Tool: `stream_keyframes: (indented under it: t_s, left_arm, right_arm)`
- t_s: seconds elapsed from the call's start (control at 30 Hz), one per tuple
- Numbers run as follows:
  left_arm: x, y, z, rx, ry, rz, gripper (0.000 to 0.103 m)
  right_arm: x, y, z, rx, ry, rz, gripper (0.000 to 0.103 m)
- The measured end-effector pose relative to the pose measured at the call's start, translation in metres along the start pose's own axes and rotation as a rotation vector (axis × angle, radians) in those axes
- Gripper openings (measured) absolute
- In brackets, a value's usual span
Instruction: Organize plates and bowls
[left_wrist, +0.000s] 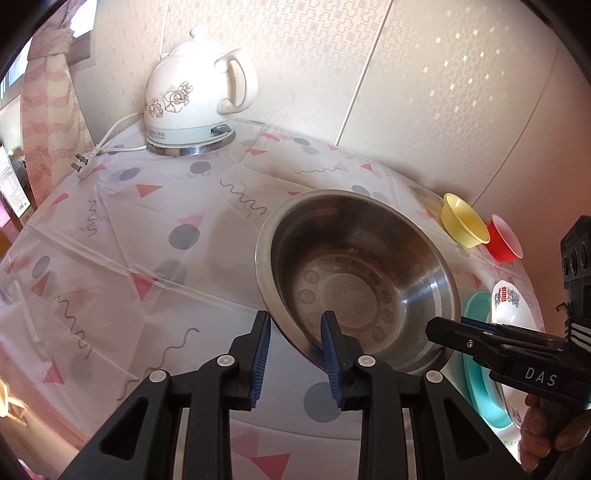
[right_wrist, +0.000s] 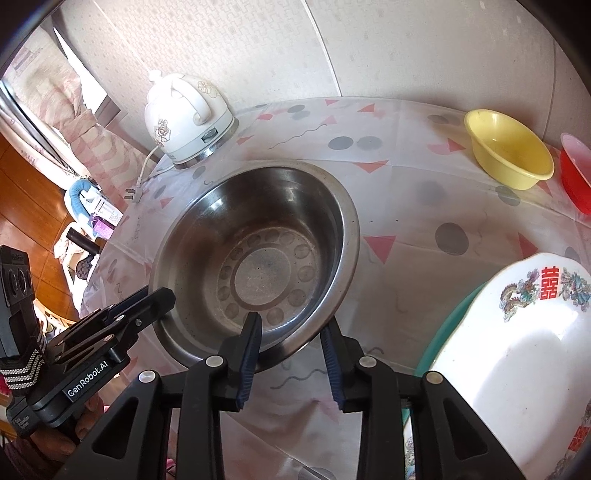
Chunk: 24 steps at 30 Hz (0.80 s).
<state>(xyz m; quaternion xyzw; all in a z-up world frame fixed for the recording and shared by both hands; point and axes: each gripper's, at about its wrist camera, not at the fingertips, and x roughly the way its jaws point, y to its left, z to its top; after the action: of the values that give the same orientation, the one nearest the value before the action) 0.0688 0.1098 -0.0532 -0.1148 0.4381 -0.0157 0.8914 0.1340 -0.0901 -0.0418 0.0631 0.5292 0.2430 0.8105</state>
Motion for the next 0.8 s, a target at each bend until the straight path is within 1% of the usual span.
stream_keyframes:
  t_s: [0.1,0.17,0.27,0.37,0.47,0.6,0.8]
  left_arm:
    - [-0.006,-0.001,0.001,0.018,-0.025,0.014,0.029]
    - [-0.008,-0.001,0.003,0.019,-0.032,0.019,0.029]
    - [-0.013,0.000,0.005,0.011,-0.046,0.021,0.029]
    - [-0.018,0.001,0.006,0.006,-0.059,0.018,0.029]
    - [-0.021,-0.002,0.008,0.003,-0.067,0.017,0.029]
    - [-0.024,-0.008,0.009,0.011,-0.072,0.014,0.029]
    - [-0.026,-0.019,0.014,0.035,-0.077,0.006,0.029]
  right_arm:
    - [-0.003,-0.004,0.001,0.014,-0.031,-0.013,0.033]
    - [-0.007,-0.008,0.000,0.031,-0.052,-0.005,0.033]
    - [-0.023,-0.018,-0.006,0.059,-0.128,0.040,0.033]
    - [-0.044,-0.031,-0.013,0.076,-0.209,0.114,0.033]
    - [-0.051,-0.050,-0.020,0.114,-0.254,0.115,0.033]
    - [-0.049,-0.072,-0.025,0.188,-0.280,0.103,0.033]
    - [-0.048,-0.077,-0.024,0.194,-0.305,0.093,0.033]
